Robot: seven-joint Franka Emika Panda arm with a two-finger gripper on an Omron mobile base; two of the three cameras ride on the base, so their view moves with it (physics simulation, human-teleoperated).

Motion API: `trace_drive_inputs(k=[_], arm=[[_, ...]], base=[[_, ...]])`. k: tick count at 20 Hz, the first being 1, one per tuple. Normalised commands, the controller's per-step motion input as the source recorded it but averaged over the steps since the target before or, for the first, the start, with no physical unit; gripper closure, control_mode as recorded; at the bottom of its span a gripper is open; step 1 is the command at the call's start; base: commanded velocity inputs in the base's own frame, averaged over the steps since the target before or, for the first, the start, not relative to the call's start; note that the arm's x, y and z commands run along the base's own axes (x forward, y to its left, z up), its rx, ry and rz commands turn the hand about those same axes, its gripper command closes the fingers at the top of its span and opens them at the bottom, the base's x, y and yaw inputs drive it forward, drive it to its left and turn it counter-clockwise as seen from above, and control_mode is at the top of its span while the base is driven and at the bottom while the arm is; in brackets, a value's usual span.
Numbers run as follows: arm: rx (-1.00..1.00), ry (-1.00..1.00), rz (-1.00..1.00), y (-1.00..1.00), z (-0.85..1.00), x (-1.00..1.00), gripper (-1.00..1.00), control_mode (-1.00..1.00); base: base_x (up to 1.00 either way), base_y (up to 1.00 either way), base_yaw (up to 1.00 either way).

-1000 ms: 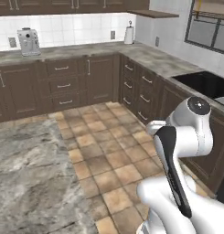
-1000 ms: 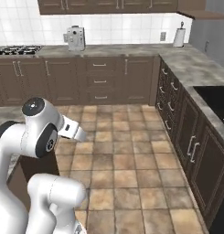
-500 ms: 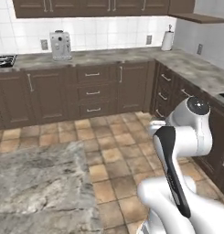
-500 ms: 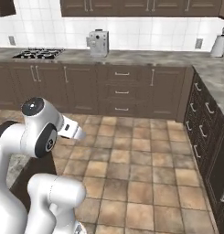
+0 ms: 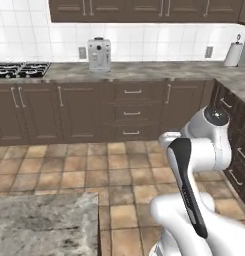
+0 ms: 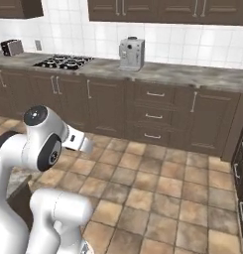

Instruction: Move the pork chop and lemon from the top shelf to the second highest shelf to make space. Then, place the pitcher from the counter on the cleared top shelf.

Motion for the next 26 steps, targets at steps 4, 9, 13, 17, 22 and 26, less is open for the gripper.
trace_drive_inputs(k=[4,9,13,17,22,26], arm=[[0.0,0.0,0.0,0.0,0.0,0.0,-1.0,1.0],[0.0,0.0,0.0,0.0,0.0,0.0,-1.0,1.0],[0.0,0.0,0.0,0.0,0.0,0.0,-1.0,1.0],[0.0,0.0,0.0,0.0,0.0,0.0,-1.0,1.0],[0.0,0.0,0.0,0.0,0.0,0.0,-1.0,1.0],[0.0,0.0,0.0,0.0,0.0,0.0,-1.0,1.0]], base=[[0.84,-0.74,0.26],[0.68,-0.46,0.4],[0.51,-0.49,0.55],[0.53,-0.35,0.6],[0.58,-0.34,0.67],[0.62,-0.51,0.71]])
